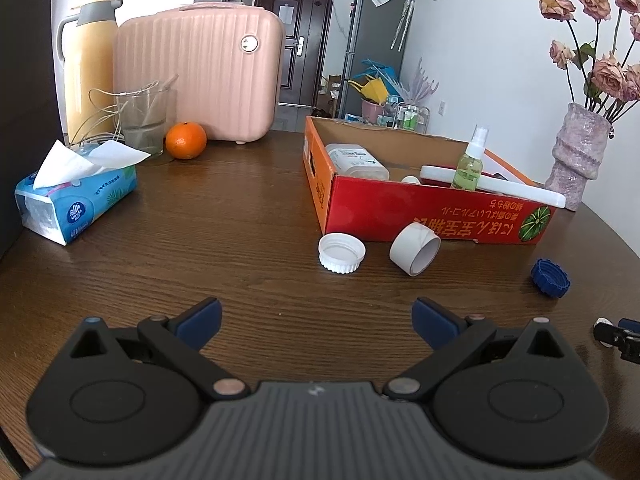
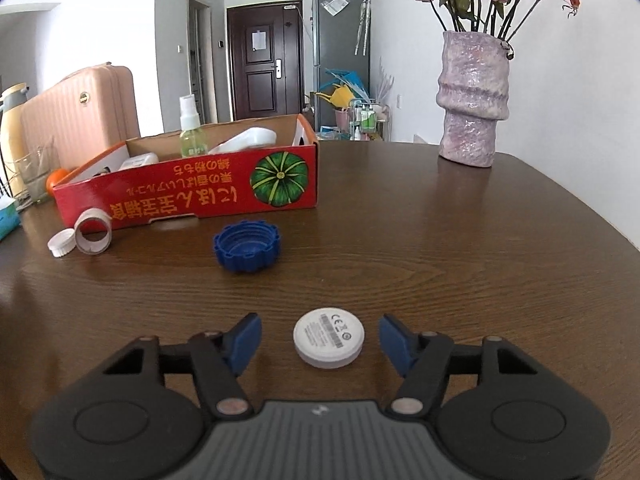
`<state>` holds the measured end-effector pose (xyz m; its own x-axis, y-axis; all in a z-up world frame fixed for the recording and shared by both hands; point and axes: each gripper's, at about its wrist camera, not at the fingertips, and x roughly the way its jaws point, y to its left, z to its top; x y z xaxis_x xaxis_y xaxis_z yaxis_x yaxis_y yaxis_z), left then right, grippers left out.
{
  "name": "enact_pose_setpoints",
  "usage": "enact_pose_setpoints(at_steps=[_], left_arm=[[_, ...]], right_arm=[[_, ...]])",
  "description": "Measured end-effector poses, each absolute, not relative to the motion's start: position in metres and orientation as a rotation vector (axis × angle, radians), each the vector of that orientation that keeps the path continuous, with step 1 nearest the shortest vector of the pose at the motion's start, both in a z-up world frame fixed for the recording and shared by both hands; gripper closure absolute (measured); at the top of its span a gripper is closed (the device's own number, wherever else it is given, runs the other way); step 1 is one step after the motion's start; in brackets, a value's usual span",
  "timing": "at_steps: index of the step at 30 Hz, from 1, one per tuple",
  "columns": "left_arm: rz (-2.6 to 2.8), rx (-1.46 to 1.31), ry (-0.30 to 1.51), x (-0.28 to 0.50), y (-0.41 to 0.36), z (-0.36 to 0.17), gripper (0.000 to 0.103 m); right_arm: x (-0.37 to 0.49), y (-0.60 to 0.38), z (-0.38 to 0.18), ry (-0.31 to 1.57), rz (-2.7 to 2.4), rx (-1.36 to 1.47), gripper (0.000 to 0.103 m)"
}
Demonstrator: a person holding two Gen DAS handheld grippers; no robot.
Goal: Organize rigid objects
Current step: 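Close the right tool on the white round disc on the table, then grasp the white screw cap with the left tool while the right tool holds the disc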
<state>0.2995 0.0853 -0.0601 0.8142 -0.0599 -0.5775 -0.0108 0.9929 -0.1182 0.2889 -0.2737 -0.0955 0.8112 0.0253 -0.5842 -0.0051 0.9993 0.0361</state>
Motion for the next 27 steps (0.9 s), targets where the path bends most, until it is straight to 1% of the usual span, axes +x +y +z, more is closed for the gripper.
enact_pose_setpoints(at_steps=[1, 3, 7, 8, 14, 27], left_arm=[[-0.026, -0.118, 0.619, 0.3, 0.085, -0.06, 0.0], [-0.026, -0.118, 0.619, 0.299, 0.085, -0.06, 0.0], [-0.027, -0.122, 0.62, 0.299, 0.086, -0.06, 0.0], [-0.027, -0.122, 0.621, 0.299, 0.086, -0.06, 0.0], [-0.024, -0.123, 0.623, 0.3, 0.086, -0.06, 0.0], [0.06, -0.105, 0.665, 0.331, 0.085, -0.064, 0.0]], right_arm=[[0.29, -0.274, -0.096, 0.628, 0.018, 0.034, 0.045], [0.293, -0.274, -0.097, 0.642, 0.024, 0.036, 0.052], [0.295, -0.275, -0.098, 0.651, 0.02, 0.039, 0.058], [0.295, -0.275, -0.098, 0.652, 0.019, 0.04, 0.064], [0.293, -0.275, -0.097, 0.64, 0.027, 0.05, 0.064], [0.293, -0.238, -0.069, 0.511, 0.125, 0.082, 0.064]])
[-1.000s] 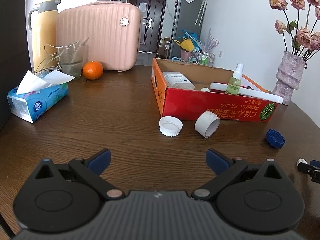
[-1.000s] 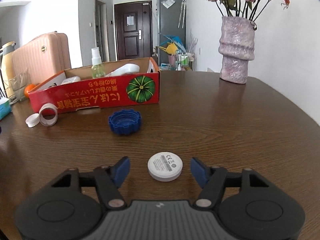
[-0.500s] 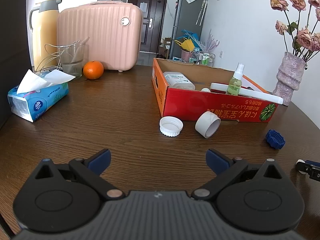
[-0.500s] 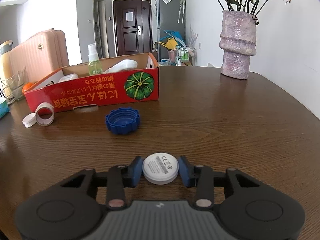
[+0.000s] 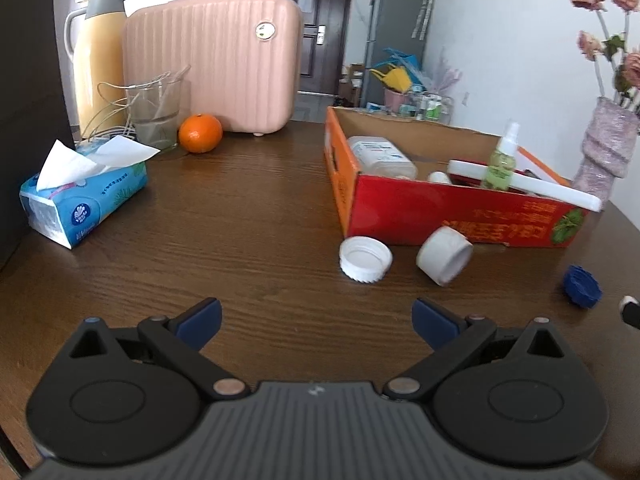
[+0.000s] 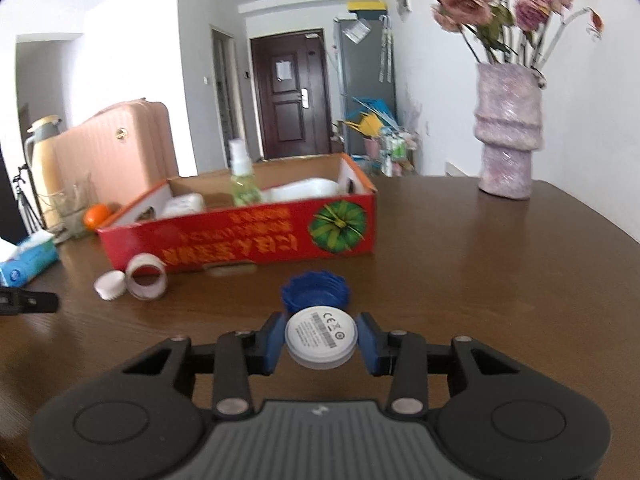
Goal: Organize rigid objects
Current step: 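Grasp the white screw cap with the left tool while the right tool holds the disc, then carry the white screw cap and white disc over the red box with both tools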
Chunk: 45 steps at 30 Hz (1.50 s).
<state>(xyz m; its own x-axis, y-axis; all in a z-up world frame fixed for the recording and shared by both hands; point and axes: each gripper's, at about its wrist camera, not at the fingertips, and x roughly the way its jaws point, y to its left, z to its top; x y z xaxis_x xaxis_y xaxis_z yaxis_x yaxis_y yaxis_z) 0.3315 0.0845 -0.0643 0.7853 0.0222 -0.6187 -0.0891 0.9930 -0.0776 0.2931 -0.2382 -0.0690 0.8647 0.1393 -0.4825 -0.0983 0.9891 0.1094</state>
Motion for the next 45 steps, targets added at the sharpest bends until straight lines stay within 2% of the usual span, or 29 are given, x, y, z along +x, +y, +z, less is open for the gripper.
enact_pose_setpoints(at_steps=[9, 25, 27, 30, 32, 34, 35, 45], left_arm=[[0.077, -0.021, 0.667, 0.364, 0.065, -0.073, 0.0], [0.092, 0.042, 0.688, 0.406, 0.049, -0.088, 0.002], [0.087, 0.043, 0.693, 0.408, 0.048, -0.089, 0.006], [0.068, 0.042, 0.715, 0.414, 0.047, -0.092, 0.021], [0.048, 0.013, 0.73, 0.416, 0.05, -0.093, 0.039], [0.044, 0.003, 0.725, 0.415, 0.051, -0.093, 0.052], [0.038, 0.004, 0.719, 0.414, 0.051, -0.093, 0.062], [0.039, 0.011, 0.641, 0.39, 0.046, -0.082, 0.061]], right_arm=[[0.31, -0.206, -0.054, 0.444, 0.172, 0.101, 0.064], [0.334, -0.201, -0.075, 0.462, 0.155, 0.119, 0.064], [0.333, -0.2, -0.075, 0.457, 0.154, 0.114, 0.064], [0.332, -0.2, -0.075, 0.455, 0.151, 0.113, 0.064], [0.333, -0.2, -0.076, 0.458, 0.149, 0.113, 0.064], [0.333, -0.198, -0.078, 0.461, 0.145, 0.106, 0.064], [0.332, -0.197, -0.078, 0.462, 0.144, 0.099, 0.064], [0.327, -0.192, -0.079, 0.447, 0.144, 0.064, 0.064]])
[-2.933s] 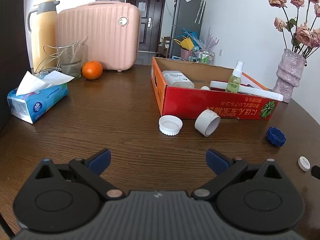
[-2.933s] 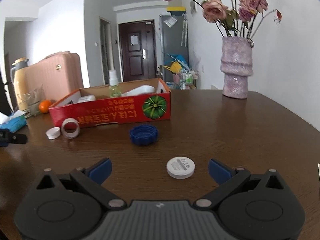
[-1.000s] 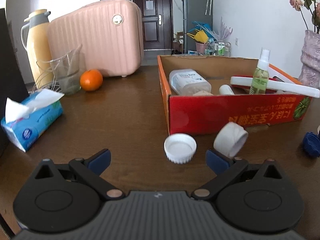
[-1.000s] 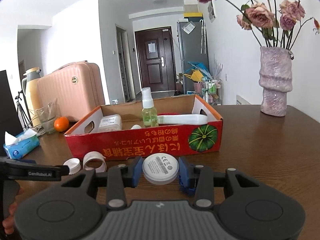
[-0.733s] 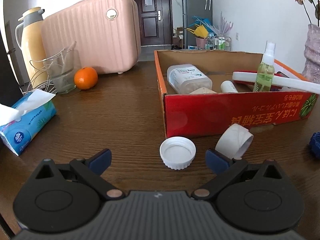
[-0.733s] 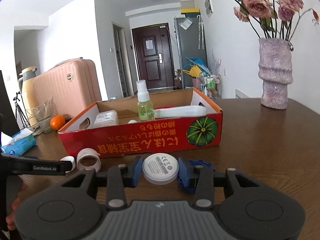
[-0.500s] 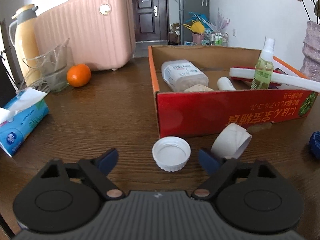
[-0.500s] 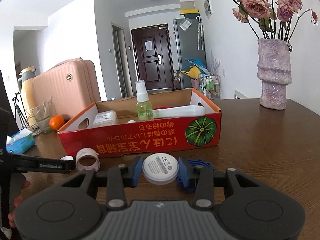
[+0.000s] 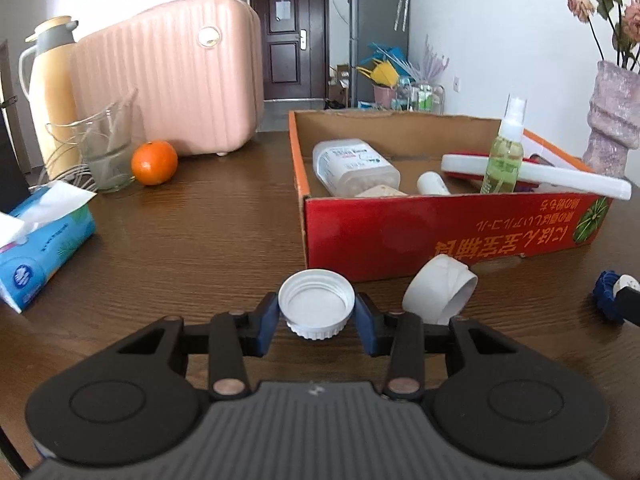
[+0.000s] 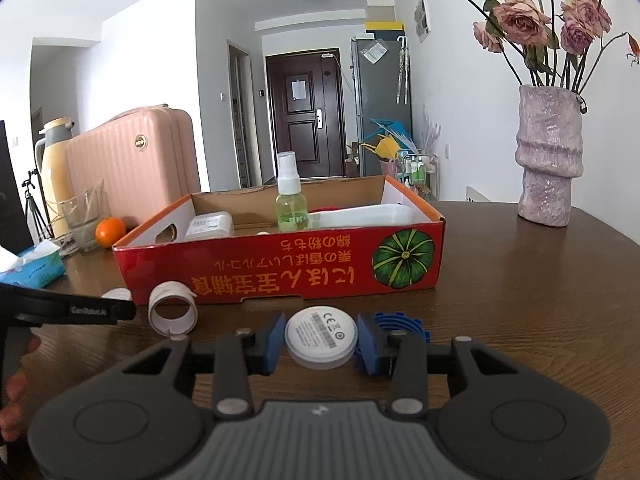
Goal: Organize rigid objects
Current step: 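Carry the white screw cap and white disc over the red box with both tools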
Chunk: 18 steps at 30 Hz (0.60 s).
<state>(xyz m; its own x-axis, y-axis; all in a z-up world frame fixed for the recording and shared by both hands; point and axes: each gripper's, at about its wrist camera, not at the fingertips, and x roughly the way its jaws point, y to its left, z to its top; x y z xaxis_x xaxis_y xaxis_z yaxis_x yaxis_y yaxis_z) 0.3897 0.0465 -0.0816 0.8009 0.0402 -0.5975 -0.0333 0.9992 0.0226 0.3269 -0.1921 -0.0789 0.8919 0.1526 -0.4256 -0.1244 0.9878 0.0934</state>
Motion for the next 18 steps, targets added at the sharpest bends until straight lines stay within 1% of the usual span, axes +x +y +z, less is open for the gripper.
enact_pose_setpoints(at_steps=[18], left_arm=[[-0.016, -0.015, 0.541, 0.317, 0.029, -0.055, 0.061]], right_arm=[[0.308, -0.19, -0.07, 0.387, 0.188, 0.082, 0.064]])
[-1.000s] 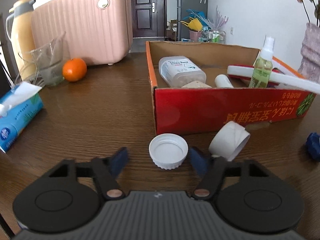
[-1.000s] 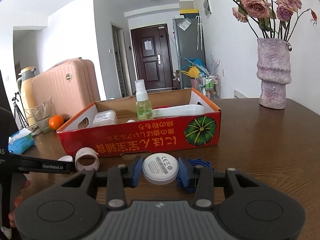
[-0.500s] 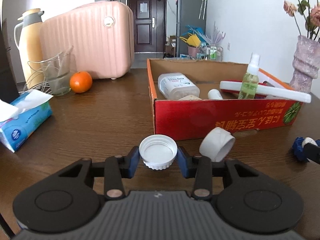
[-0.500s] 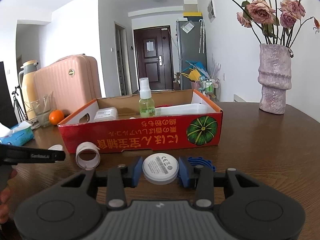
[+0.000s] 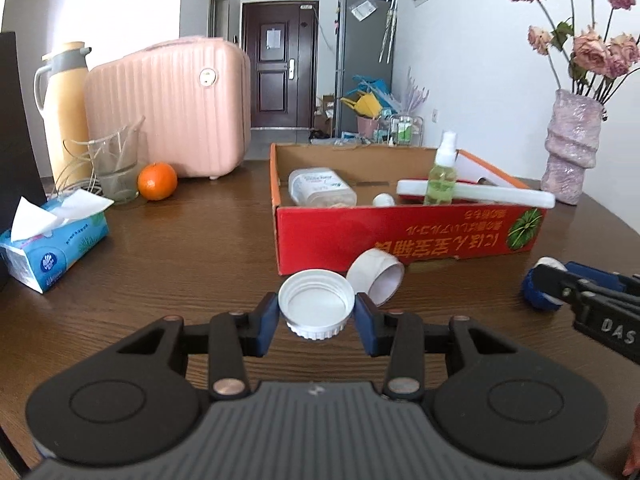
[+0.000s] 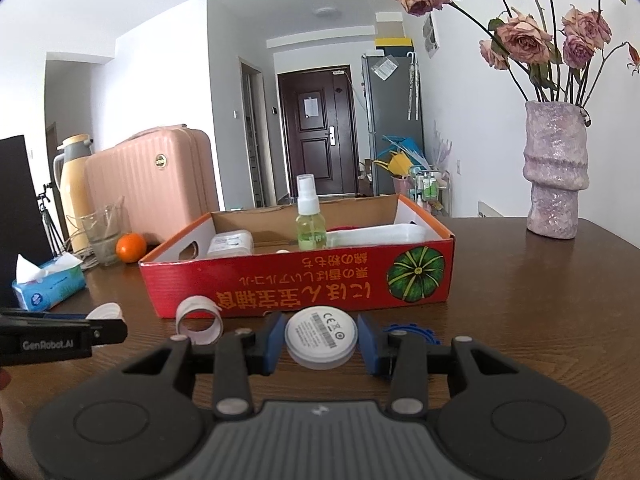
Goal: Organize rigid objects
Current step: 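Carry the white screw cap and white disc over the red box with both tools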
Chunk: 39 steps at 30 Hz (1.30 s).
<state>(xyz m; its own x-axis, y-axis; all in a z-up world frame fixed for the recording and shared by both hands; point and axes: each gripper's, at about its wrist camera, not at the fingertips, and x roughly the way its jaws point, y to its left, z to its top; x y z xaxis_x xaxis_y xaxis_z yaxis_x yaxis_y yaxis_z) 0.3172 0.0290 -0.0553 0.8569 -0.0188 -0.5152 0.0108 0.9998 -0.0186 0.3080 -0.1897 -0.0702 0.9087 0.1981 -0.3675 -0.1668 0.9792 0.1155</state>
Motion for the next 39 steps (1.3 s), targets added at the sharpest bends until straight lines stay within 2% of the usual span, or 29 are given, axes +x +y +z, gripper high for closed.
enact_pose_setpoints(at_steps=[15, 39], left_arm=[[-0.002, -0.041, 0.477, 0.336, 0.008, -0.02, 0.061], [0.045, -0.086, 0.479, 0.43, 0.019, -0.026, 0.061]], right_arm=[[0.325, -0.172, -0.052, 0.35, 0.233, 0.11, 0.064], [0.401, -0.148, -0.054, 0.298, 0.248, 0.115, 0.064]])
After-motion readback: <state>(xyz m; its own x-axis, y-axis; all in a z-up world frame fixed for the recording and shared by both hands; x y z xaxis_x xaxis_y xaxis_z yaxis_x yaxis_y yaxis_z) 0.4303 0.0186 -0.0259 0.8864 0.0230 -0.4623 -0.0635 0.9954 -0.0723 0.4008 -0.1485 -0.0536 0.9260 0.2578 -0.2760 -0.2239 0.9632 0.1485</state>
